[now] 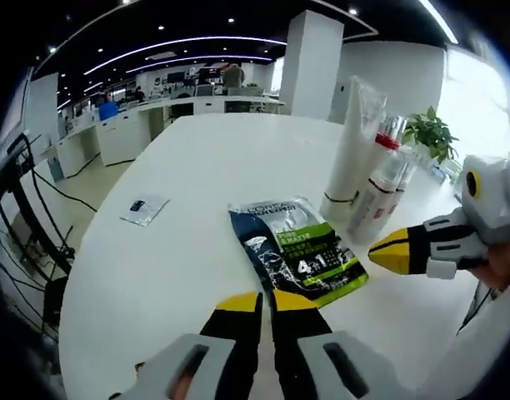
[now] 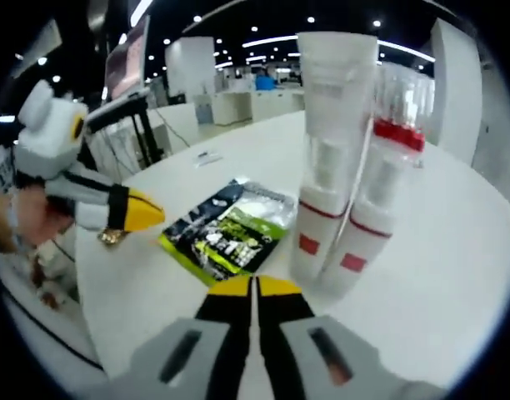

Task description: Arrange the skincare products in the storage area until every visible bottle or jar stands upright without overlapping.

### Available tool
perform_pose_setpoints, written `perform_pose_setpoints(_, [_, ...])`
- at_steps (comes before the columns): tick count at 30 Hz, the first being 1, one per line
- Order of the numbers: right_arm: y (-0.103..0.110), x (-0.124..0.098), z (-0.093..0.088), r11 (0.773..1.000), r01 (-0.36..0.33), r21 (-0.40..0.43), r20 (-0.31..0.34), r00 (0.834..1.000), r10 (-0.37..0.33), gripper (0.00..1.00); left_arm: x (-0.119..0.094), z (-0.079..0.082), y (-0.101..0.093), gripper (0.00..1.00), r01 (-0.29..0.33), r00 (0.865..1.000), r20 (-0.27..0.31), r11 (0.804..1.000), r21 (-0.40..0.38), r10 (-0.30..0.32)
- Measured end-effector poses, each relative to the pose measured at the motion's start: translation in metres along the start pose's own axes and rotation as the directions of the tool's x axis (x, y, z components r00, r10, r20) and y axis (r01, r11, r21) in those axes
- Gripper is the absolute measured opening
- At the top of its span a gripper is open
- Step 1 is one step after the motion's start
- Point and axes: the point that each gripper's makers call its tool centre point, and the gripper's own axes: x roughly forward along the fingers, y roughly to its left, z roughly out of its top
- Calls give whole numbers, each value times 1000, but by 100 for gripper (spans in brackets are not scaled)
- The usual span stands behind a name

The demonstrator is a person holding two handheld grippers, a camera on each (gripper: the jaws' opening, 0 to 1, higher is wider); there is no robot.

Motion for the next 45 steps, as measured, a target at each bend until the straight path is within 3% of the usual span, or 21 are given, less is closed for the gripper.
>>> perform_pose_setpoints(3, [13, 9, -6, 998, -66, 0, -35, 997, 66, 1, 7, -3, -9, 3, 1, 1000, -6, 999, 48, 0])
perform_pose_setpoints(5, [13, 14, -9, 997, -52, -54, -52, 997, 49, 1, 13, -8, -13, 3, 3, 1000, -30, 998, 70, -1])
perform_pose_setpoints(7, [10, 16, -15, 995, -29, -91, -79, 997, 22, 0, 16, -14, -8, 2, -30, 998, -55, 994, 103, 36])
perform_pose_setpoints(16, [5, 17, -23, 999, -21, -49, -63, 998, 18, 0, 17, -15, -1, 1, -81, 997, 6, 981, 178, 81])
perform_pose_setpoints(19, [5, 17, -21, 997, -22, -74, -54, 998, 18, 0, 19, -13, 0, 1, -93, 996, 30, 975, 202, 88])
perform_pose_setpoints(31, [2, 18, -18, 999, -8, -51, -42, 999, 6, 0, 22, -9, 2, 1, -106, 994, 38, 979, 173, 101])
perform_pose_setpoints(35, [3, 18, -18, 999, -7, -31, -43, 999, 6, 1, 22, -8, 1, 4, -85, 996, 28, 983, 163, 81])
perform_pose_setpoints(38, [3, 17, -18, 1000, -8, -1, -49, 999, 8, 3, 17, -1, -1, 11, -74, 997, 24, 988, 139, 71])
perform_pose_setpoints(42, [1, 13, -15, 1000, -6, -1, -32, 999, 6, 5, 4, 19, 4, 12, -116, 990, 99, 980, 160, 101])
perform_pose_setpoints(45, [0, 8, -9, 999, -19, 46, -4, 1000, 19, 6, -15, 37, 16, 15, -130, 982, 152, 987, 89, 116])
